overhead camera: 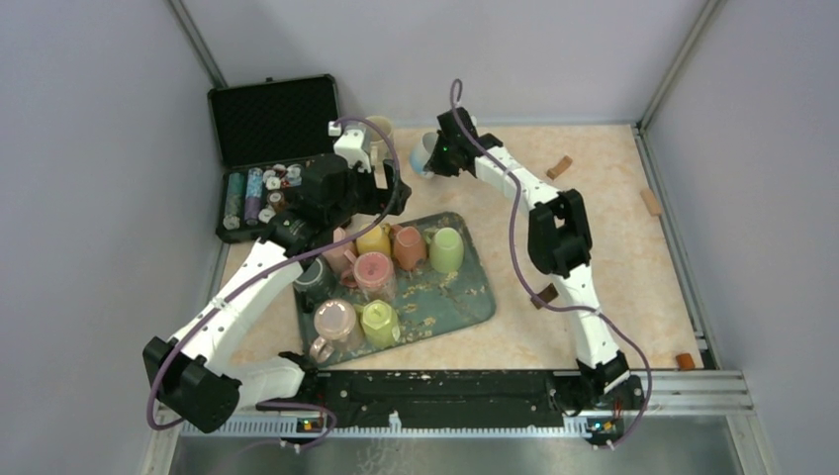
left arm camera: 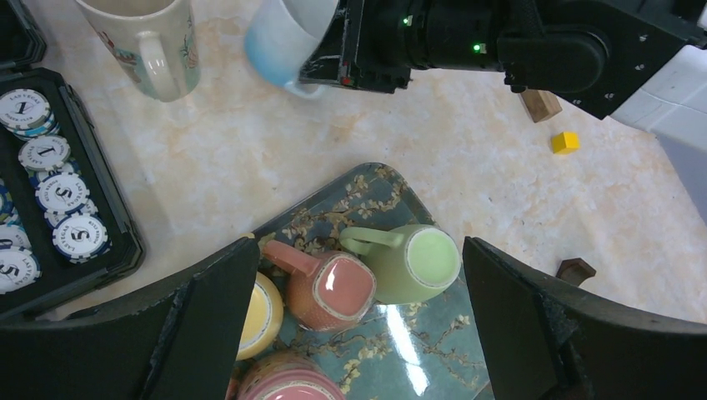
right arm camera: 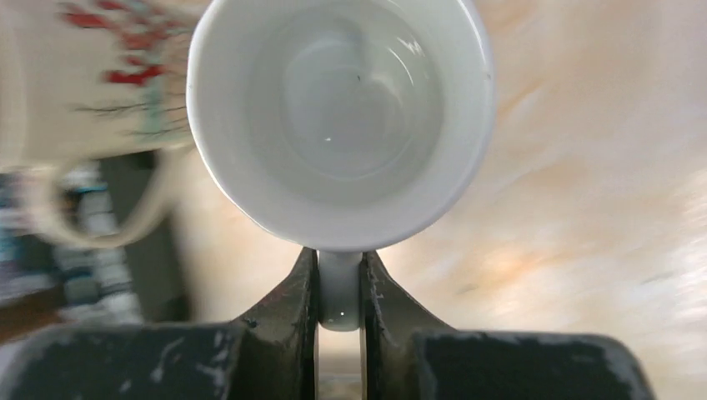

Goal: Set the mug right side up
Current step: Place the cup at the corner of the board.

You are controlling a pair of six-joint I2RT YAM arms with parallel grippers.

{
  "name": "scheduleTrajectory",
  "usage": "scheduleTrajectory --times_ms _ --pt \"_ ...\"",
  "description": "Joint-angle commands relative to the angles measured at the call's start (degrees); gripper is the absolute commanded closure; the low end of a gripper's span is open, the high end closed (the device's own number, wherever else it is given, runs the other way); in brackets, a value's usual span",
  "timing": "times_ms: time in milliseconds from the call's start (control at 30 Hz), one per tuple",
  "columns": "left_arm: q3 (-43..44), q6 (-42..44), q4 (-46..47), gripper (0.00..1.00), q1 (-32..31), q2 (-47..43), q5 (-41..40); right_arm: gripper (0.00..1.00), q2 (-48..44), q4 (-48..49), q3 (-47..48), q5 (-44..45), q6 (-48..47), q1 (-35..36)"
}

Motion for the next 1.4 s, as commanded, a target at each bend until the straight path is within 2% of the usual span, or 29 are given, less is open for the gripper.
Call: scheduleTrajectory --times_ms 0,333,633,1267,1367 --pt "2.24 1.37 0.3 0.01 0.08 -1.52 -0.84 1.0 -0.98 5.97 2.61 22.73 -36.74 -0.75" --pt "0.79 0.63 1.07 0.01 0.09 -1.77 -0.49 1.0 1.04 8.31 3.21 19.68 -38.31 -0.68" --pt "1.38 0.22 0.61 0.01 0.11 -3.45 -0.17 1.0 5.57 6.47 9.73 16.8 -38.42 1.49" --pt "0.69 0.22 0.56 0.01 0.13 -3.77 1.57 1.0 9.18 6.64 15.0 14.56 -36.75 4.56" --pt "0.49 0.18 0.55 0.01 0.08 -3.79 1.82 0.96 9.13 6.86 14.96 14.14 -36.49 4.56"
